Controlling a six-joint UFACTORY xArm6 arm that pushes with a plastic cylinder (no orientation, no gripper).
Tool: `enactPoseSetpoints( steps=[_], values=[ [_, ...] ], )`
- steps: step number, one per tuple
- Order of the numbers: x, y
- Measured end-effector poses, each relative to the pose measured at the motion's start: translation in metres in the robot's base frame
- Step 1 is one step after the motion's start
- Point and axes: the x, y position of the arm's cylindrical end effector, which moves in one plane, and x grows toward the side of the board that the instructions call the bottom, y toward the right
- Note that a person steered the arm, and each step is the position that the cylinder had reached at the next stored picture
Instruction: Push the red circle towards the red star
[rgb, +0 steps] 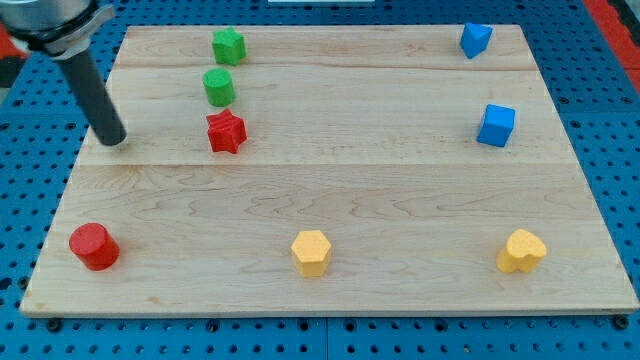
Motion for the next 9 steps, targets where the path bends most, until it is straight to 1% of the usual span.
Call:
enactPoseSetpoints(
  steps=[1,2,3,4,5,6,7,8,9],
  values=[
    [0.043,-0.028],
    [0.059,-0.045],
    [0.080,-0.045],
    [0.111,-0.045],
    [0.114,-0.045],
    [0.146,-0.045],
    [0.147,-0.045],
    [0.147,-0.026],
    [0.147,0.028]
  ],
)
